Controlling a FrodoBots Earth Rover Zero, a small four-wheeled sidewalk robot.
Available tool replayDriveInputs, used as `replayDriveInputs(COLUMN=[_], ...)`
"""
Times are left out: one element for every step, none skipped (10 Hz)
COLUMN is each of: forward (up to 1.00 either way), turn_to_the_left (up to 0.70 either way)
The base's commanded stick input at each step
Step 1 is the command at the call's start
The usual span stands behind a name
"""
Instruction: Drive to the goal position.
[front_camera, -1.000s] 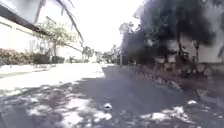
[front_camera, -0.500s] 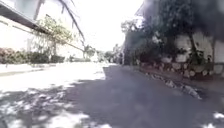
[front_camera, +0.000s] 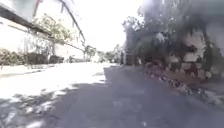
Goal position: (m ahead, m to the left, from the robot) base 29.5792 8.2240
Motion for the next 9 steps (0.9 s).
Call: replayDriveInputs(forward=[1.00, 1.00, 1.00, 1.00, 1.00, 1.00, 1.00, 1.00, 1.00], turn_to_the_left=[-0.40, -0.40, -0.40, -0.15, 0.00, 0.00, 0.00, 0.00, 0.00])
